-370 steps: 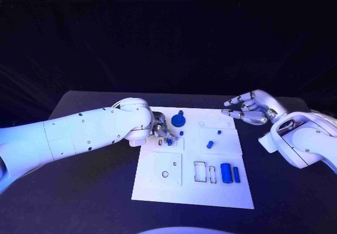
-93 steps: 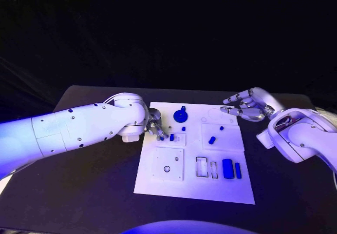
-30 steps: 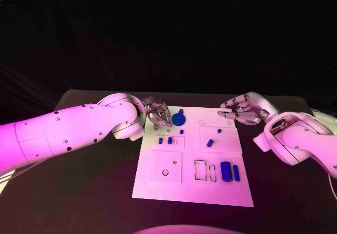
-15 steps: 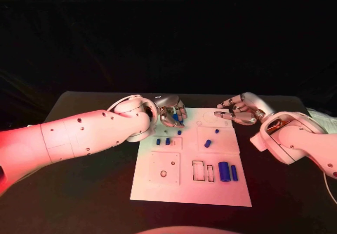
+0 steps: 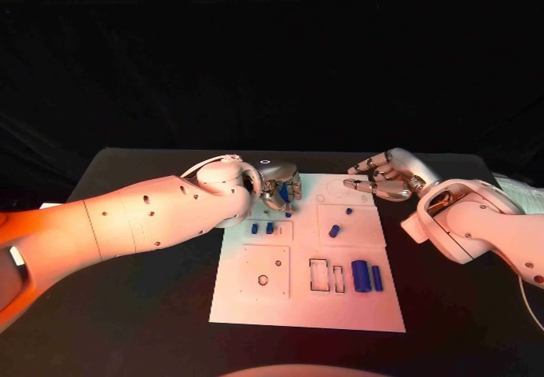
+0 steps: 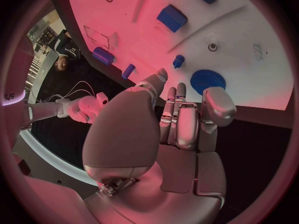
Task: Assemble the parts on the task board
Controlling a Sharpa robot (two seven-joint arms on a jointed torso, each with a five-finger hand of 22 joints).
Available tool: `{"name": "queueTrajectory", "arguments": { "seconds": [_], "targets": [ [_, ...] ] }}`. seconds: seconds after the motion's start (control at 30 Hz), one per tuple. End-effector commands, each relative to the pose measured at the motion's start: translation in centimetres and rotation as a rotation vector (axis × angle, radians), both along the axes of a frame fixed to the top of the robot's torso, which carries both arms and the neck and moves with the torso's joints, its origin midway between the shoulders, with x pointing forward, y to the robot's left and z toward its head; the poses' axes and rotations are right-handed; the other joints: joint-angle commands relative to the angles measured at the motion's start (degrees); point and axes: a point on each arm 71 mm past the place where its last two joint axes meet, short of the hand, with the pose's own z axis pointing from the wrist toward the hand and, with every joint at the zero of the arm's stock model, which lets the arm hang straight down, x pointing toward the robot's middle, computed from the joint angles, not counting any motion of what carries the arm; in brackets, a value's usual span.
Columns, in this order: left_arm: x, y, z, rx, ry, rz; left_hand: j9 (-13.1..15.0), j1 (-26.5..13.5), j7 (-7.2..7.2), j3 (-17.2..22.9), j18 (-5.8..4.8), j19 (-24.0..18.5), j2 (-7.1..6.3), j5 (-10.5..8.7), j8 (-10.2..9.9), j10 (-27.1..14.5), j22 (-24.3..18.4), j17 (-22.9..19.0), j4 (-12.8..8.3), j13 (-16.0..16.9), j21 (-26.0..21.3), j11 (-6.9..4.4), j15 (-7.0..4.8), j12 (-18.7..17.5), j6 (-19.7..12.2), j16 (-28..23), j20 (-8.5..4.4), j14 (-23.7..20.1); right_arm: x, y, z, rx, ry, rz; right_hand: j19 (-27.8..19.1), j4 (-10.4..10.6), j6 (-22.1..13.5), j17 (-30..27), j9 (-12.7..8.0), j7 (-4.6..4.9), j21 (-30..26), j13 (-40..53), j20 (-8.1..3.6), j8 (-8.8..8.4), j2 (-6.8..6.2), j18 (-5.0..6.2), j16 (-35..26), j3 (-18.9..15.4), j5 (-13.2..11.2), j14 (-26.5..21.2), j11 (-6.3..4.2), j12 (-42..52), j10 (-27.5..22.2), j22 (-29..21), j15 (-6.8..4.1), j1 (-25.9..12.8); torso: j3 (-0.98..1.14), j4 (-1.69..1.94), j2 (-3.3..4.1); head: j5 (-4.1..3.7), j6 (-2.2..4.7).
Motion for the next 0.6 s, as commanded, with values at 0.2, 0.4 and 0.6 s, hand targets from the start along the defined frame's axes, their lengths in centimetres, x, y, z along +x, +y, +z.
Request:
{"name": "queueTrajectory", "arguments": {
  "seconds": [0.2, 0.4, 0.6],
  "targets": [
    [0.15, 0.02, -1.00, 0.135, 0.042, -0.010, -0.44, 0.07, 0.10, -0.18, -1.33, 0.93, 0.87, -0.16, -0.47, 1.23, 1.57, -1.60, -0.06, -0.76, 1.99, 0.01, -0.17, -0.79, 1.40, -0.44, -0.16, 2.14, -0.06, 0.22, -0.04, -0.003, 0.001, 0.016, 0.01, 0.01, 0.41, 10.90, 0.09, -0.02, -0.23, 7.83, -0.32, 0.25, 0.24, 0.63, -0.37, -0.25, 0.19, 5.09, -0.27, -0.23, 0.14, 5.20, -0.41, 0.46, -0.01, 0.01, -0.04, -0.02, -0.17],
    [0.17, -0.16, -1.13, 0.136, 0.041, -0.009, -0.82, 0.35, 0.07, 0.21, -1.48, 1.15, 1.18, -0.13, -0.85, 2.01, 2.30, -2.13, -0.29, -1.26, 2.86, -0.07, -0.25, -1.33, 1.94, -0.52, -0.23, 2.15, -0.06, 0.26, -0.04, -0.003, 0.001, 0.017, 0.00, 0.00, 0.41, 10.89, 0.09, -0.02, -0.24, 7.82, -0.32, 0.25, 0.33, 0.63, -0.38, -0.24, 0.27, 5.09, -0.27, -0.24, 0.13, 5.18, -0.42, 0.57, 0.00, 0.03, -0.02, -0.08, -0.16],
    [0.23, -0.43, -1.23, 0.126, 0.036, -0.016, -1.30, 1.18, 0.17, 1.54, -1.71, 1.35, 1.84, -0.12, -1.37, 2.86, 3.34, -2.54, -0.83, -1.91, 4.08, -0.07, -0.28, -2.14, 2.59, -0.44, -0.28, 2.16, -0.06, 0.29, -0.04, -0.003, 0.002, 0.018, 0.00, 0.00, 0.41, 10.89, 0.09, -0.02, -0.24, 7.82, -0.32, 0.25, 0.33, 0.63, -0.38, -0.24, 0.27, 5.09, -0.27, -0.24, 0.13, 5.18, -0.42, 0.57, 0.00, 0.04, -0.04, -0.14, -0.18]
  ]
}}
